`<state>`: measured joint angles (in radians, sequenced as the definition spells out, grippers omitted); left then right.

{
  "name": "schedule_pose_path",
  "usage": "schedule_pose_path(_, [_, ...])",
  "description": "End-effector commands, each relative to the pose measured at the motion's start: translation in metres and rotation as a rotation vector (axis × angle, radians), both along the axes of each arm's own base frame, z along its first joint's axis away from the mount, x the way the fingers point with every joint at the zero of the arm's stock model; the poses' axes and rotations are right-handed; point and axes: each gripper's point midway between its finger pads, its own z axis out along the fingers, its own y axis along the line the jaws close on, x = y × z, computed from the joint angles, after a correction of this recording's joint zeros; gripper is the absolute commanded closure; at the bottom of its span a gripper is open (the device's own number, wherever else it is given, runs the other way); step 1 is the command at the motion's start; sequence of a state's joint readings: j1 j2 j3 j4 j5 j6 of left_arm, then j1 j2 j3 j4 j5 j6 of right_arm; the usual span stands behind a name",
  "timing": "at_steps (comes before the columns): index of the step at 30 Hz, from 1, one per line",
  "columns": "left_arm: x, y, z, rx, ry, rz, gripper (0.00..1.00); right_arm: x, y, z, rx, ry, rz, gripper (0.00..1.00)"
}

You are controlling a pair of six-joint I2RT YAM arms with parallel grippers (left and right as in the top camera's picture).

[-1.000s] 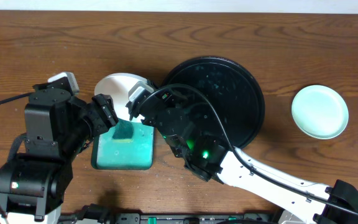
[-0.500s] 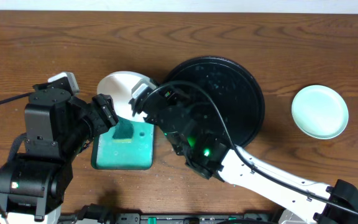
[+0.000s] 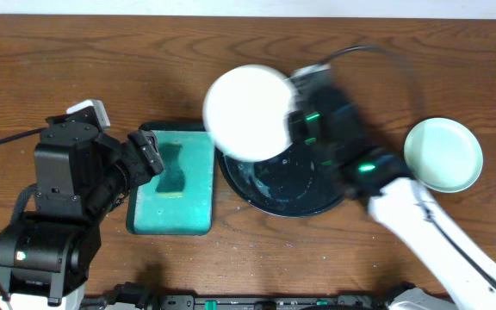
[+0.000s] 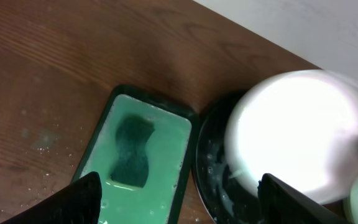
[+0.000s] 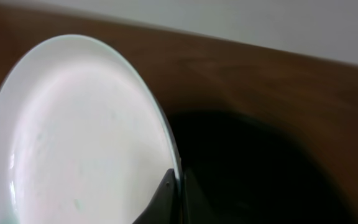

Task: Clean dirty plates on tray and stack at the side
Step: 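Carry the white plate right and stack it on the green plates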

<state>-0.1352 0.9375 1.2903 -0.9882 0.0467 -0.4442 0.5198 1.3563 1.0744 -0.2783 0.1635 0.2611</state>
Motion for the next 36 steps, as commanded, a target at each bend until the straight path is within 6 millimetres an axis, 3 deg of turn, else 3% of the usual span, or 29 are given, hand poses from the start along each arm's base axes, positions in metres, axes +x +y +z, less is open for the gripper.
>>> schedule_pose_path(1, [0.001,0.001,0.006,0.004,-0.013,0.0,0.2,0.009,-0.103,0.008,0.228,0.111,-0.304,0.99])
schedule_pose_path(5, [0.001,0.001,0.006,0.004,-0.013,0.001,0.2,-0.002,-0.208,-0.019,0.306,0.234,-0.58,0.99])
schedule_pose_path(7, [0.001,0.001,0.006,0.004,-0.013,0.0,0.2,-0.011,-0.248,-0.033,0.312,0.279,-0.695,0.99])
schedule_pose_path(9, [0.001,0.001,0.006,0.004,-0.013,0.001,0.2,-0.028,-0.299,-0.059,0.32,0.354,-0.855,0.99])
schedule_pose_path(11, [0.001,0.001,0.006,0.004,-0.013,0.001,0.19,-0.04,-0.328,-0.08,0.332,0.418,-0.945,0.99])
schedule_pose_path(16, [0.001,0.001,0.006,0.004,-0.013,0.001,0.19,-0.07,-0.368,-0.129,0.306,0.579,-1.108,0.98])
schedule_pose_path(17, [0.001,0.001,0.006,0.004,-0.013,0.0,0.19,-0.076,-0.376,-0.134,0.277,0.592,-1.143,0.95])
schedule_pose_path(19, [0.001,0.001,0.006,0.004,-0.013,0.0,0.19,-0.085,-0.39,-0.136,0.219,0.593,-1.206,0.69])
schedule_pose_path(21, [0.001,0.001,0.006,0.004,-0.013,0.001,0.19,-0.082,-0.389,-0.132,0.219,0.582,-1.166,0.66])
schedule_pose_path(23, [0.001,0.001,0.006,0.004,-0.013,0.001,0.19,-0.071,-0.371,-0.121,0.269,0.561,-1.043,0.64])
schedule_pose_path(25, [0.001,0.001,0.006,0.004,-0.013,0.001,0.19,-0.052,-0.332,-0.095,0.387,0.501,-0.834,0.61])
schedule_pose_path(26, [0.001,0.001,0.006,0.004,-0.013,0.001,0.19,-0.048,-0.322,-0.088,0.409,0.484,-0.781,0.6])
schedule_pose_path(28, [0.001,0.001,0.006,0.004,-0.013,0.001,0.19,-0.039,-0.281,-0.053,0.421,0.396,-0.587,0.59])
schedule_pose_path(29, [0.001,0.001,0.006,0.004,-0.013,0.001,0.19,-0.038,-0.268,-0.039,0.375,0.355,-0.525,0.61])
schedule_pose_path(32, [0.001,0.001,0.006,0.004,-0.013,0.001,0.19,-0.041,-0.227,-0.018,0.323,0.31,-0.383,0.99])
schedule_pose_path(33, [0.001,0.001,0.006,0.004,-0.013,0.001,0.19,-0.043,-0.207,-0.016,0.315,0.32,-0.328,0.99])
schedule_pose_path(36, [0.001,0.001,0.006,0.004,-0.013,0.0,0.19,-0.048,-0.179,-0.032,0.241,0.386,-0.282,0.99])
